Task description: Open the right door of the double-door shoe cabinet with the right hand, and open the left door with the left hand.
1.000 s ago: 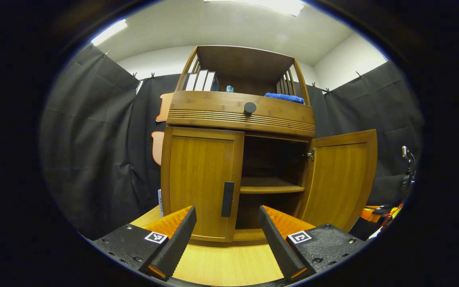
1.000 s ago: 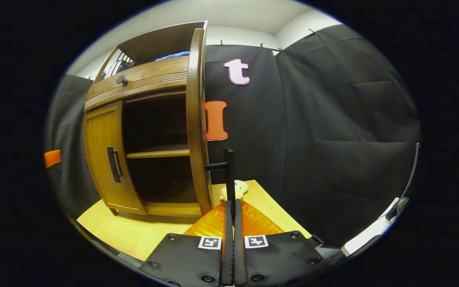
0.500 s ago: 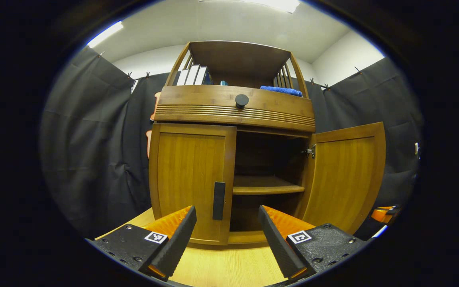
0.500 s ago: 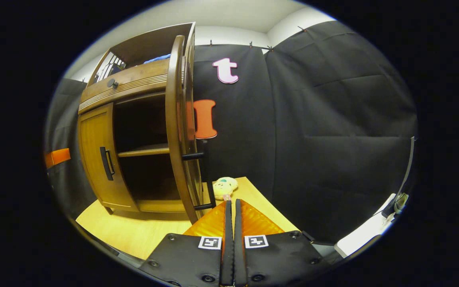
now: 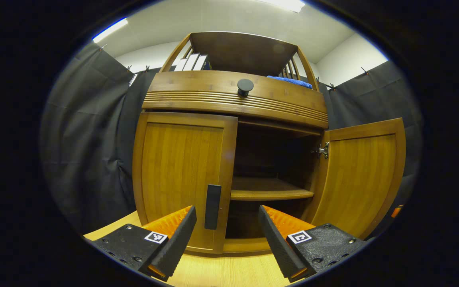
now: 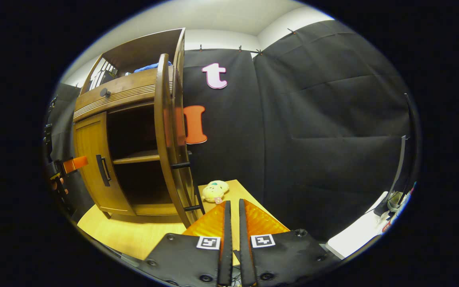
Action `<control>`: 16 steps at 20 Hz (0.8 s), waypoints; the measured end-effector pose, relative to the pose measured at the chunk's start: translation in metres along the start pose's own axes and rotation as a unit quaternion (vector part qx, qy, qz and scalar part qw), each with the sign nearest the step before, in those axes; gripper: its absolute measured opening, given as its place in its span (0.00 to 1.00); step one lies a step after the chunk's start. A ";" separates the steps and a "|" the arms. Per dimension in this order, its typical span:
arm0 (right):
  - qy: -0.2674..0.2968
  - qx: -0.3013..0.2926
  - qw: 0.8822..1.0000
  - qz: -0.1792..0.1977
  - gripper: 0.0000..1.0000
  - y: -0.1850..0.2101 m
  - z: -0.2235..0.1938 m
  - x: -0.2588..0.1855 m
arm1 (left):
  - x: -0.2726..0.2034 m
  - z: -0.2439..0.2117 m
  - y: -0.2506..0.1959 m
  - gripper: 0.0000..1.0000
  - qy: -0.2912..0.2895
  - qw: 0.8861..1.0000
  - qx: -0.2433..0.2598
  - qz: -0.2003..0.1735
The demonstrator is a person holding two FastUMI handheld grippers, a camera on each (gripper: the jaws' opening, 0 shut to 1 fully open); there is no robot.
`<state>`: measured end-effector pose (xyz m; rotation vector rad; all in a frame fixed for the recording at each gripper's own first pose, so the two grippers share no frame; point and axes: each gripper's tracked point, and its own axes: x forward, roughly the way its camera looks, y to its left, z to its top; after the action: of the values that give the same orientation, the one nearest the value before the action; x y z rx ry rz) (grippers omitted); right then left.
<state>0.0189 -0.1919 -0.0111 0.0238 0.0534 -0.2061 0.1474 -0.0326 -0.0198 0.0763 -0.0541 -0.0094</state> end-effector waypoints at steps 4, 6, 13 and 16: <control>0.008 0.004 1.000 0.001 0.22 0.000 -0.004 -0.001 | 0.041 -0.016 0.004 0.92 0.001 1.000 0.020 0.007; 0.008 -0.002 1.000 -0.002 0.37 0.000 -0.004 -0.003 | 0.055 -0.030 0.012 0.92 0.014 1.000 0.020 0.018; 0.012 -0.004 1.000 -0.021 0.92 -0.009 -0.006 -0.005 | 0.098 -0.059 0.028 0.92 0.024 0.999 0.033 0.029; 0.011 -0.003 1.000 -0.025 0.98 -0.011 -0.006 -0.004 | 0.111 -0.071 0.038 0.95 0.035 0.998 0.037 0.043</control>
<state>0.0124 -0.2016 -0.0168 0.0196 0.0765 -0.2566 0.2626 0.0093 -0.0820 0.1479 0.0115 0.0811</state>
